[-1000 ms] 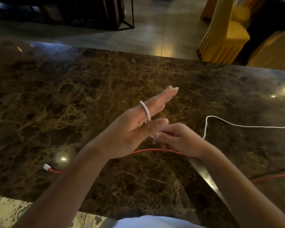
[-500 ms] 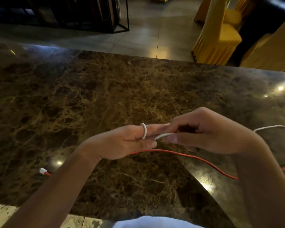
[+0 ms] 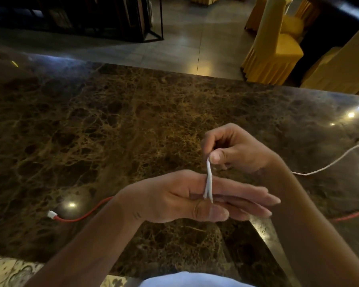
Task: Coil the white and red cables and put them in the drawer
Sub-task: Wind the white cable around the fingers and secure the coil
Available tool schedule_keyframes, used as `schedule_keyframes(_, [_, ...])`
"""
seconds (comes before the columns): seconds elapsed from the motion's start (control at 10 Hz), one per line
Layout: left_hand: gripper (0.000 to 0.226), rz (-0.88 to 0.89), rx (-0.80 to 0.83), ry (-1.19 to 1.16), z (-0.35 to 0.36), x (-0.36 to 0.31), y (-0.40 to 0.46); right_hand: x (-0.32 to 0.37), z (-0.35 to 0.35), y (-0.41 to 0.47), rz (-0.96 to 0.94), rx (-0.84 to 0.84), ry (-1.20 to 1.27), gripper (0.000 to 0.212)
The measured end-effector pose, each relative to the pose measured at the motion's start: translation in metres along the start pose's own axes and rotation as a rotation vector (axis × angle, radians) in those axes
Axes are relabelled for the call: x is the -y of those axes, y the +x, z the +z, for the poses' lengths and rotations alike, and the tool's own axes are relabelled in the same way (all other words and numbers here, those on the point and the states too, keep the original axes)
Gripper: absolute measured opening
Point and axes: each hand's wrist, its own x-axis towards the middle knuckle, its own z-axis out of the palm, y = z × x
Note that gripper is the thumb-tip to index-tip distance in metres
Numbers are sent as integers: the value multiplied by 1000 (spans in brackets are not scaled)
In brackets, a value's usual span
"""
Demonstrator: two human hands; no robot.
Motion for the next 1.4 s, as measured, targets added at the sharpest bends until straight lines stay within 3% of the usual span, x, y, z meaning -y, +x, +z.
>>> schedule_keyframes(0.1, [107,46,-52,-23,-2,6,-2,-16,3,-2,18,-45,130,31])
schedule_keyframes(0.2, [61,212,-25,-56,-1,-8,2,-27,14,-7,32,-43,204,19])
schedule_keyframes(0.3, [58,371,24,-211,-2,-7,7,-43,22,-8,178,-168,131,15])
schedule_keyframes(0.4, [55,367,-96,-252,-8,-4,11,-52,31,-10,229,-245,-31,24])
schedule_keyframes(0.5, [58,335,-174,-229,-14,-1,12,-47,42,-15,165,-214,103,34])
schedule_keyframes(0.6, [63,305,-245,-209,-20,4,15,-45,46,-20,172,-222,73,37])
schedule_keyframes(0.7, [68,293,-311,-165,-24,10,18,-38,47,-23,238,-243,-80,38])
schedule_keyframes(0.9, [66,203,-430,-31,-41,23,23,-20,54,-26,374,-177,-558,19])
schedule_keyframes(1.1, [69,77,-338,61,-50,32,13,13,52,-35,415,-85,-818,13])
schedule_keyframes(1.4, [59,-30,-27,-101,-37,31,10,47,33,-37,312,-51,-758,9])
